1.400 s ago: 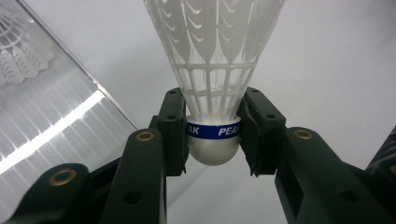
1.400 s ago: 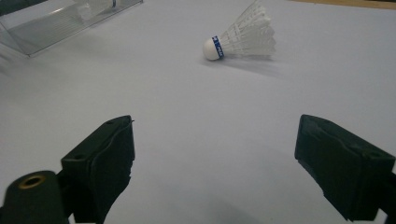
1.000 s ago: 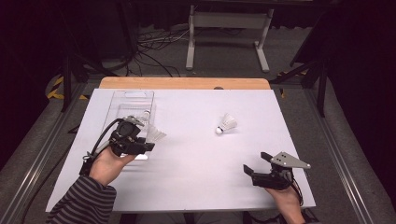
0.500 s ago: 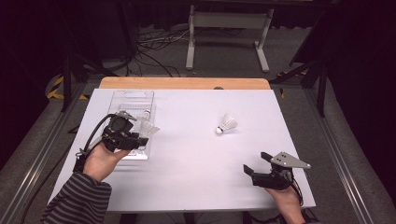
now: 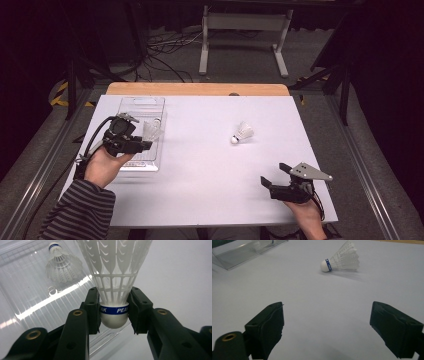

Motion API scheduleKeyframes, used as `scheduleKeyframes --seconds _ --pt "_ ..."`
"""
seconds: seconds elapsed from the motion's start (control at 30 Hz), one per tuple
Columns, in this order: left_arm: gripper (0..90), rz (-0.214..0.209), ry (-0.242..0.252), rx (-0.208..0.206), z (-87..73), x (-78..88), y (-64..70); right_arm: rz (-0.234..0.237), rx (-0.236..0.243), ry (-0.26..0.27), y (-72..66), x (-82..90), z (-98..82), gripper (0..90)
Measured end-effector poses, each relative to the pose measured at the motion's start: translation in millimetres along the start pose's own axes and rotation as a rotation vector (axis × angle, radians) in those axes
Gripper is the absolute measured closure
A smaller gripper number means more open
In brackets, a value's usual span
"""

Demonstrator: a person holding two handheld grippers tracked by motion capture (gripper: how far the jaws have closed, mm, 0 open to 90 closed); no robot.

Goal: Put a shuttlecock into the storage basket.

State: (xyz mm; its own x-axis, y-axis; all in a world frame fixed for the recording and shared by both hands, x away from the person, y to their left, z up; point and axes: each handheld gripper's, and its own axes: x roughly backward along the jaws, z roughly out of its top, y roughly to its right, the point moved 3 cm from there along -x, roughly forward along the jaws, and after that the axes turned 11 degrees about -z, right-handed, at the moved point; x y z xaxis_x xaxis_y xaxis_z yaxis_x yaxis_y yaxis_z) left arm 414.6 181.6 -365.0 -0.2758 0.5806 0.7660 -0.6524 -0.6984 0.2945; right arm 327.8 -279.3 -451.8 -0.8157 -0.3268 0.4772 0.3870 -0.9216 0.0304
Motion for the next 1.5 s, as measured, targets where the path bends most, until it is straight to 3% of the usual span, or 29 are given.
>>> scheduleKeyframes --seconds 0.93,1.5 --pt "64.9 0.083 0.017 0.077 8.9 2.7 -40.3 -0.001 0.0 0.0 0.0 0.0 0.0 12.7" --pt "64.8 0.1 0.031 0.138 14.1 -2.6 -60.3 0.0 0.0 0.001 0.2 0.2 0.0 12.7"
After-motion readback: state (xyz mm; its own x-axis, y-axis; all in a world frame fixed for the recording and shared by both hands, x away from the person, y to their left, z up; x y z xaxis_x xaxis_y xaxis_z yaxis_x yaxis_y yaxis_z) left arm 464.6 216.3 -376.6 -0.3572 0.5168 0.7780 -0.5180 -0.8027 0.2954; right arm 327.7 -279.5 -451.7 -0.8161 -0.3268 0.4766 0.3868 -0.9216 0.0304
